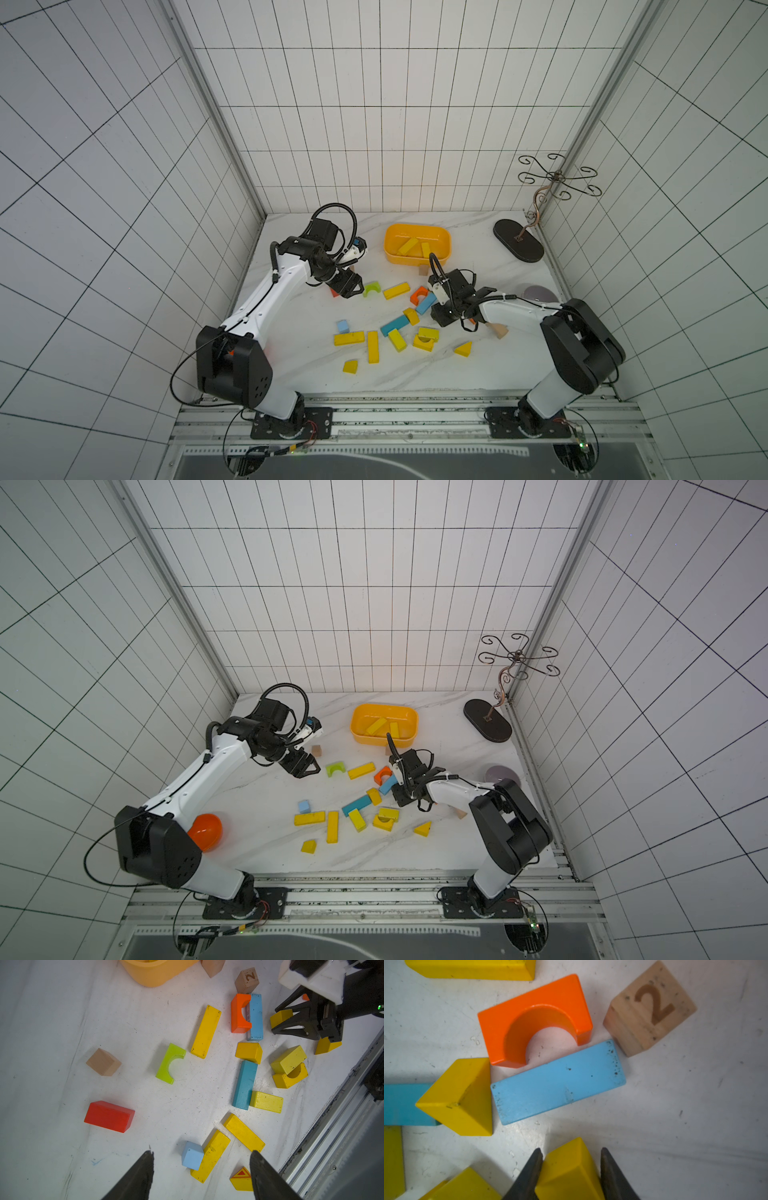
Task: Pick out the yellow building blocks
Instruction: Pick up the building block from the center of the board, then place the building block in the storage box.
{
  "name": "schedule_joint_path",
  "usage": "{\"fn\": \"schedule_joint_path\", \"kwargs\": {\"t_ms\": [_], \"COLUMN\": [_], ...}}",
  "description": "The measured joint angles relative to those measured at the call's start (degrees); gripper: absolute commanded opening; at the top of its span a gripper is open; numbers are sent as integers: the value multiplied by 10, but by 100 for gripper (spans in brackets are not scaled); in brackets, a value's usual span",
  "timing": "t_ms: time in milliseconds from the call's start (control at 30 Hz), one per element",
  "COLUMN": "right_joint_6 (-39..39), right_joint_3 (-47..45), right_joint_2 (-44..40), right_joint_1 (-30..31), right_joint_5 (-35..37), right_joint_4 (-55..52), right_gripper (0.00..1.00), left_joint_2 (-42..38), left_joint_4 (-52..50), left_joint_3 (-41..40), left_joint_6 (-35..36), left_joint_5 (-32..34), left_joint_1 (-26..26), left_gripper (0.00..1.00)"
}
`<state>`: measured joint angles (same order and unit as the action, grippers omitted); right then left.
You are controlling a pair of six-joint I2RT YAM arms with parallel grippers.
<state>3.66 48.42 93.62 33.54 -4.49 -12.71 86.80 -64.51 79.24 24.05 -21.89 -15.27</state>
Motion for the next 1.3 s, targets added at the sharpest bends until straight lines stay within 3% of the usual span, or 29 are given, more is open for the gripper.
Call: {"fn": "schedule_joint_path", "kwargs": {"t_ms": [667, 1000, 1300], "right_joint_6": [10, 10, 1], "right_joint_3": [105, 281, 458], "right_joint_2": [3, 72, 207], "right_joint_1": [-6, -63, -119], "right_joint_5": [9, -34, -65], "right_joint_4": [-54, -73, -72], "right_gripper": [27, 27, 29], "left_joint_2": [-9, -10, -10], "left_joint_4": [10, 18, 28], "left_joint_3": [-38, -52, -54], "left_joint_6": [3, 10, 33], "left_joint_5": [11, 24, 28], "left_joint_1": [0, 0, -4], "left_gripper": [72, 72, 72]}}
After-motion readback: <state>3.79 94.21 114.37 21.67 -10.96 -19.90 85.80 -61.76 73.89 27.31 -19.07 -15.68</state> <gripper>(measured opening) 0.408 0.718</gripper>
